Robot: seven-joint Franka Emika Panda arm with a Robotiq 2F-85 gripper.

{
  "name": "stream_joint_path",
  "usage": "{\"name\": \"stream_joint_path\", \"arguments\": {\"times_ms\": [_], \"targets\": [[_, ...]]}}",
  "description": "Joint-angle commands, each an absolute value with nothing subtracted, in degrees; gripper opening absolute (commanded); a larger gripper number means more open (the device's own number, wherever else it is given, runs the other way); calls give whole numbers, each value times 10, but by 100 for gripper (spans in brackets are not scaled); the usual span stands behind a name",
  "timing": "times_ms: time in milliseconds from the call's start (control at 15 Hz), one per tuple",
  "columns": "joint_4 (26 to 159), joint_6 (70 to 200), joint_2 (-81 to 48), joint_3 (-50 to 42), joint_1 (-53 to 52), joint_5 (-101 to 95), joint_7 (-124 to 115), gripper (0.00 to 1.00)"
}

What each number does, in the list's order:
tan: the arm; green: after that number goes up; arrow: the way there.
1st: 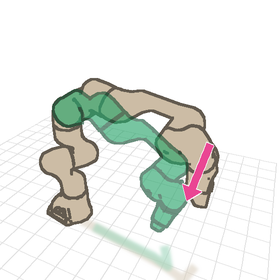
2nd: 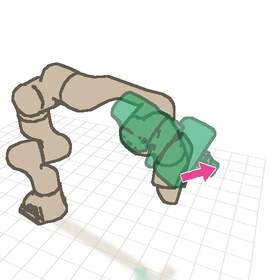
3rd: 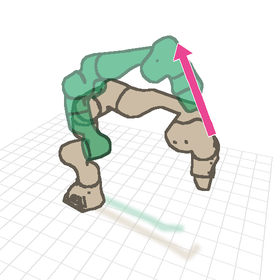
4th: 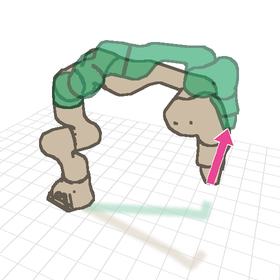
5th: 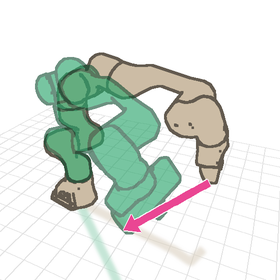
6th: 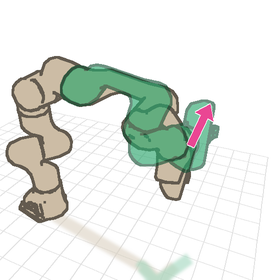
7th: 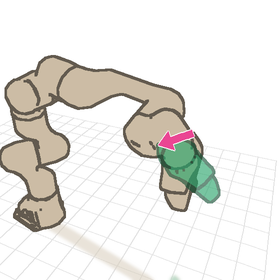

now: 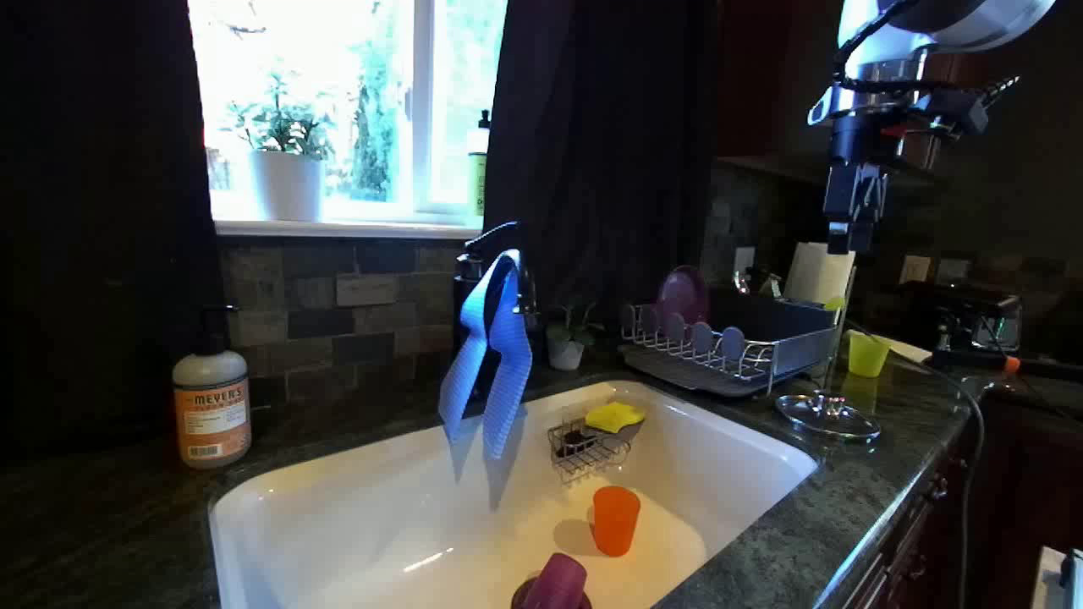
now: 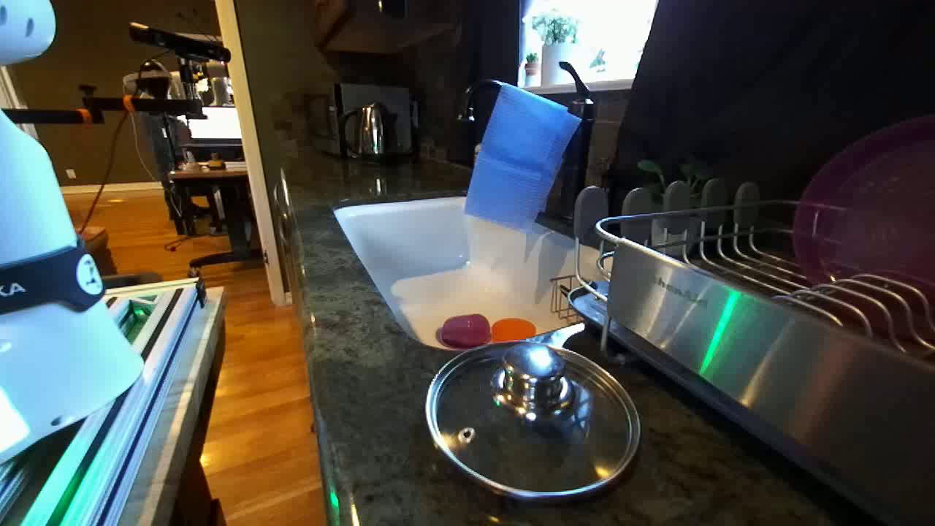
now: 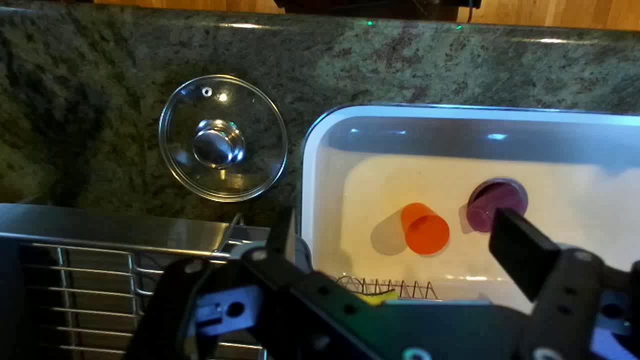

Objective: Put the lid in the first line of the plate rack

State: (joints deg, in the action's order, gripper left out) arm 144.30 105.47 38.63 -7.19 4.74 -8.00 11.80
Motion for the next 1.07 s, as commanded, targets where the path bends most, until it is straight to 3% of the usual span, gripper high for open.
{"name": "stream_joint_path", "arguments": {"times_ms": [0, 267, 867, 1000], "targets": [[1442, 1053, 386, -74, 45, -81, 117, 100], [1442, 1053, 386, -74, 45, -81, 117, 100], [1624, 1294, 416, -140, 94, -109, 159, 100], [1587, 1328, 370, -189, 110, -98, 205, 100]]}}
